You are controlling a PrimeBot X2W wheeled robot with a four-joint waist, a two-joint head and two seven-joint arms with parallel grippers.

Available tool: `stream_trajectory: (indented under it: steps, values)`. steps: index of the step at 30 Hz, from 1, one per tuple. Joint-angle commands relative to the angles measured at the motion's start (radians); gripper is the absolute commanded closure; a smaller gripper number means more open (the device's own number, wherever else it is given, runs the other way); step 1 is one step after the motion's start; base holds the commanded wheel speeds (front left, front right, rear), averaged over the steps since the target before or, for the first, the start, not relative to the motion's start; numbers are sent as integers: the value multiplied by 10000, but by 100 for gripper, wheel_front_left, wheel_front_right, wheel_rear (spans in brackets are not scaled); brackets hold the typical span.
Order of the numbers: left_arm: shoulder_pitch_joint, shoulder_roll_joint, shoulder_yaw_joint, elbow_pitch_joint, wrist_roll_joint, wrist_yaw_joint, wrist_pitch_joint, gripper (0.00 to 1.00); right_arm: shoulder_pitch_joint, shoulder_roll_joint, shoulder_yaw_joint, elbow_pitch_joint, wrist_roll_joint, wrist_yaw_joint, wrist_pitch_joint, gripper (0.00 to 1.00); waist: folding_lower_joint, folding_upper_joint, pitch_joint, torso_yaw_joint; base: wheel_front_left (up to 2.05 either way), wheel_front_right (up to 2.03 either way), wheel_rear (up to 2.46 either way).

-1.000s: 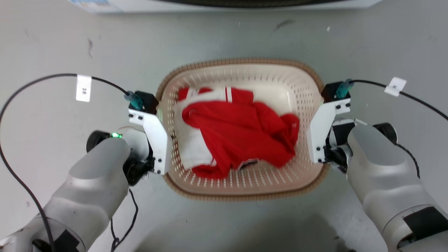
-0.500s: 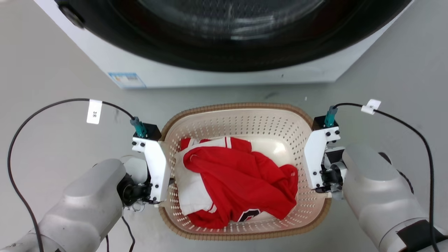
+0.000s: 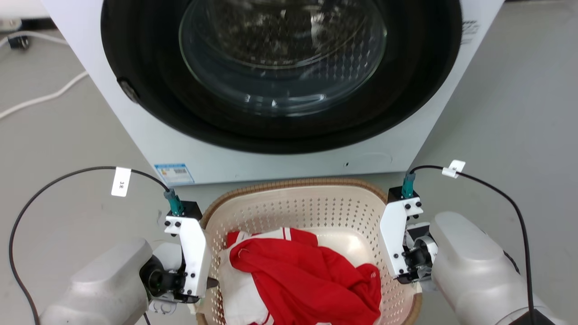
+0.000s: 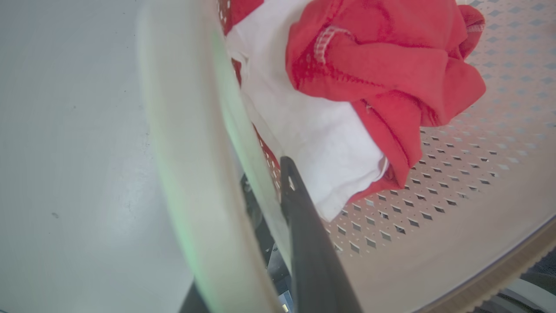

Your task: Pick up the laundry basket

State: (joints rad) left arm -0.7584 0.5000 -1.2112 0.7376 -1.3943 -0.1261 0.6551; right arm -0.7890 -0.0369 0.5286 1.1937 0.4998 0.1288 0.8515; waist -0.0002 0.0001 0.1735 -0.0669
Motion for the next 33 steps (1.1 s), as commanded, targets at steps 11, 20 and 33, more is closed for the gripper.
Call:
stream_trajectory:
  steps: [11, 20, 33]
  values:
    - [572, 298, -223, -100, -520, -85, 699, 100, 474, -236, 386, 174, 444, 41, 599, 100, 2, -1, -1277, -144, 0, 0, 0]
    - [781, 338, -306, -114, -809, -86, 1241, 100, 536, -248, 544, 374, 609, 41, 838, 100, 2, -1, -1709, -188, 0, 0, 0]
    - [838, 352, -400, -129, -876, -86, 1628, 100, 422, -260, 796, 424, 755, 41, 762, 100, 2, -1, -1870, -204, 0, 0, 0]
